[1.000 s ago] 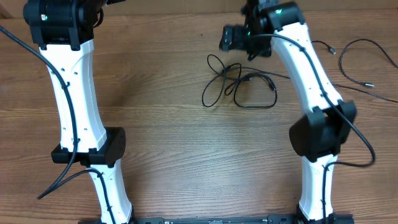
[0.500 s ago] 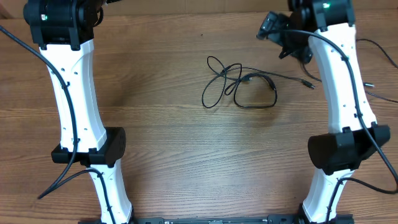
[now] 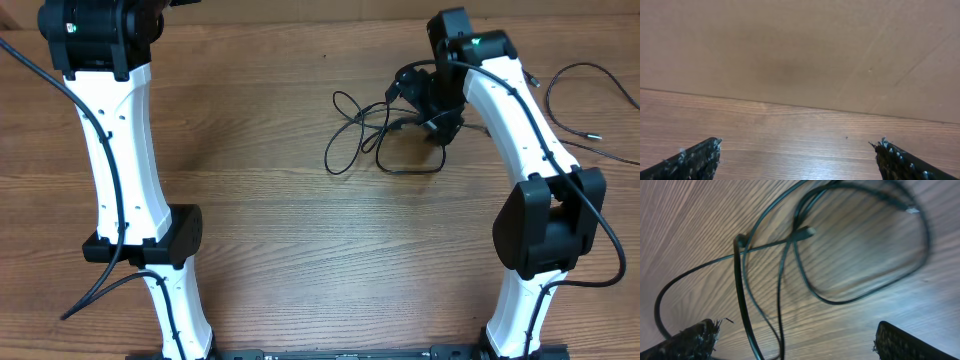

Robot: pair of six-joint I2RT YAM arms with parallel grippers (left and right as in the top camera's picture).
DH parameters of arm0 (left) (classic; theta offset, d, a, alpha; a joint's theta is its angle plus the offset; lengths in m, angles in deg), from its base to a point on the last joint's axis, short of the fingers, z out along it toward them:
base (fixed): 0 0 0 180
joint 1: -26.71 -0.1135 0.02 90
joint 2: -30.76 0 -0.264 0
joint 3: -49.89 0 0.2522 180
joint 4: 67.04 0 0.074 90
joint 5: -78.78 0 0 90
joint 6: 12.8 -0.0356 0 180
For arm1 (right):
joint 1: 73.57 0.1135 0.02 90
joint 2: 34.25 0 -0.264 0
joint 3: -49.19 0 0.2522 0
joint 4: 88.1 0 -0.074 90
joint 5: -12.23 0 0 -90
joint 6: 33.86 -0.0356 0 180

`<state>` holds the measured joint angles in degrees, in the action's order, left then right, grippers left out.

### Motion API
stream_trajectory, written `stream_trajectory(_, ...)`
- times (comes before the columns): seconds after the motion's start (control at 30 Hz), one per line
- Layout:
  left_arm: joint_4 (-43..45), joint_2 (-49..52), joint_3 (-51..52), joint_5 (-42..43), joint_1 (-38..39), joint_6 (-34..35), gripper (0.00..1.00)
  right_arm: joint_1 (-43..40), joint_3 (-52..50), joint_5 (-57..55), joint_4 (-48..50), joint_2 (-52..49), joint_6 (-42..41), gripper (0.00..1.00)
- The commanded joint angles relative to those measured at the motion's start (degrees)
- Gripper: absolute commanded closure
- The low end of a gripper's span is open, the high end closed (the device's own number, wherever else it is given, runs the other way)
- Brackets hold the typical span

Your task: Untangle cables

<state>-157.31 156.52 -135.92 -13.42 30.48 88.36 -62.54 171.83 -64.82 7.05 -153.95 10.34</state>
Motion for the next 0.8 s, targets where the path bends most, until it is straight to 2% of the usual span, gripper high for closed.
stream_trajectory(0.0, 0.04, 0.24, -0.07, -1.44, 0.35, -2.25, 0.0, 0.92, -3.72, 6.54, 2.73, -0.26, -1.07, 0.0)
stream_trajectory(0.13, 0.04, 0.24, -0.07, -1.44, 0.35, -3.3, 0.0, 2.51, -6.78, 6.91, 4.48, -0.44, -0.96, 0.0)
stream_trajectory(0.23, 0.02, 0.24, -0.07, -1.46, 0.35, -3.93, 0.01, 3.06, -6.99, 4.24, 4.7, -0.48, -0.87, 0.16)
stream_trajectory(0.3, 0.04, 0.24, -0.07, -1.44, 0.35, -3.96, 0.01, 3.06, -6.99, 3.61, 4.68, -0.48, -0.87, 0.38)
stream_trajectory(0.33, 0.02, 0.24, -0.07, -1.46, 0.35, -3.96, 0.0, 3.04, -6.99, 3.63, 4.61, -0.5, -0.87, 0.56)
stream_trajectory(0.37, 0.04, 0.24, -0.07, -1.44, 0.33, -3.96, 0.0, 3.04, -6.99, 3.61, 4.61, -0.55, -0.87, 0.67)
stream_trajectory(0.4, 0.02, 0.24, -0.07, -1.44, 0.33, -3.93, 0.0, 3.04, -6.99, 3.63, 4.63, -0.55, -0.87, 0.83)
stream_trajectory(0.43, 0.02, 0.24, -0.07, -1.44, 0.33, -3.96, 0.0, 3.02, -6.99, 3.63, 4.68, -0.55, -0.87, 0.93)
stream_trajectory(0.47, 0.02, 0.24, -0.07, -1.44, 0.33, -3.96, 0.0, 2.99, -6.99, 3.61, 4.68, -0.55, -0.85, 0.96)
stream_trajectory(0.63, 0.07, 0.24, -0.07, -1.42, 0.33, -3.93, 0.0, 2.43, -5.64, 3.1, 5.35, -0.52, 3.72, 0.96)
stream_trajectory(0.77, 0.07, 0.24, -0.07, -1.38, 0.33, -3.91, 0.01, 0.57, 1.81, -1.03, 2.1, -0.2, 7.74, 0.96)
